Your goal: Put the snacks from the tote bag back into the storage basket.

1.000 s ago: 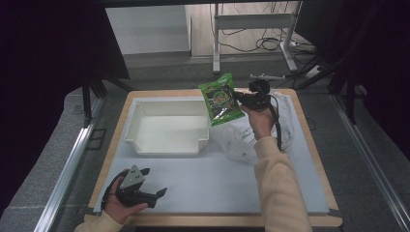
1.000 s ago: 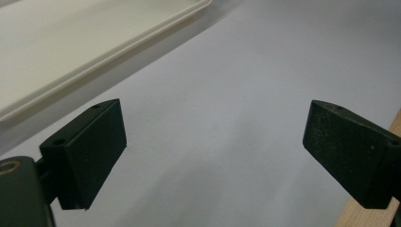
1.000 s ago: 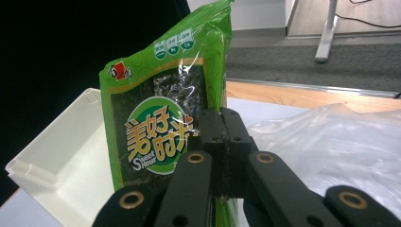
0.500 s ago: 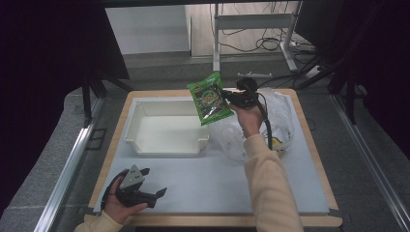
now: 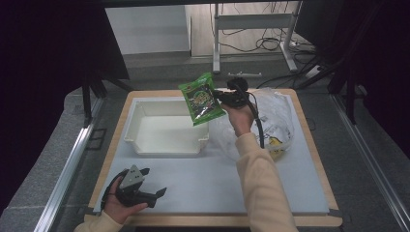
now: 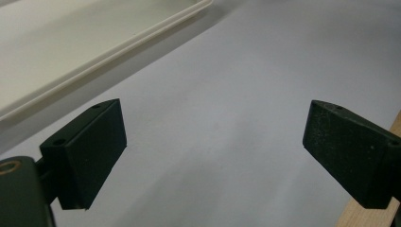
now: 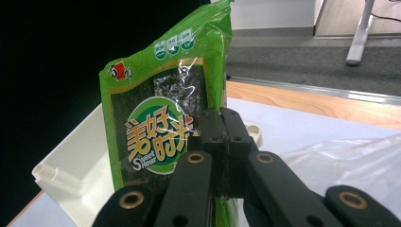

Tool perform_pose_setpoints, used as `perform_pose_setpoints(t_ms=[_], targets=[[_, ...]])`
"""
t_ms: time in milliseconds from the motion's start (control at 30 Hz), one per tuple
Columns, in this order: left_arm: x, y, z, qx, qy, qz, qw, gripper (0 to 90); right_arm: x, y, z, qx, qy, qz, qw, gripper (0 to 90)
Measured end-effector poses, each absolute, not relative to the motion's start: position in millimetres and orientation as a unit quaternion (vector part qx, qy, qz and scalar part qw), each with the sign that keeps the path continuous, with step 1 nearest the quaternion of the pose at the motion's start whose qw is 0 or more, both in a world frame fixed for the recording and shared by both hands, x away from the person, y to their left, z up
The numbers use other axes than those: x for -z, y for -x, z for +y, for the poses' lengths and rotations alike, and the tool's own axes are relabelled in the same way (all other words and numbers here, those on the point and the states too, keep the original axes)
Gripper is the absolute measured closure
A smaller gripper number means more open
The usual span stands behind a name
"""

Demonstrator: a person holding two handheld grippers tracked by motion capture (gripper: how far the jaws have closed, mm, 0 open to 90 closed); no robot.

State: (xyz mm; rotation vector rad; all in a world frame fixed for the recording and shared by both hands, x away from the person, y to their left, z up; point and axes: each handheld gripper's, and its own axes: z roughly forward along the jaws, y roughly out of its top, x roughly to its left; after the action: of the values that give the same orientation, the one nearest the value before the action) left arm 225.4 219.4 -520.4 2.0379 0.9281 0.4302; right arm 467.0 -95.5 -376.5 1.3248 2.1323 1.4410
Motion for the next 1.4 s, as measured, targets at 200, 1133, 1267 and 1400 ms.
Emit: perform_pose_setpoints(t_ms=[200,1133,1267,1400], targets=[[520,-225,220,-0.172,-0.812,0.37,0.417,6.7,377,-468,-80,-0.495,-0.45,0.734,0.119,89.6],[518,-224,220,-0.176,-0.81,0.369,0.42,6.7,392,-471,-36,-0.485,-0.451,0.742,0.103,89.6],[518,-223,220,-0.178,-0.81,0.368,0.42,6.7,396,-472,-29,-0.484,-0.453,0.742,0.1,89.6],[518,-223,220,-0.179,-0.811,0.368,0.418,6.7,398,-472,-24,-0.485,-0.454,0.741,0.097,89.6]])
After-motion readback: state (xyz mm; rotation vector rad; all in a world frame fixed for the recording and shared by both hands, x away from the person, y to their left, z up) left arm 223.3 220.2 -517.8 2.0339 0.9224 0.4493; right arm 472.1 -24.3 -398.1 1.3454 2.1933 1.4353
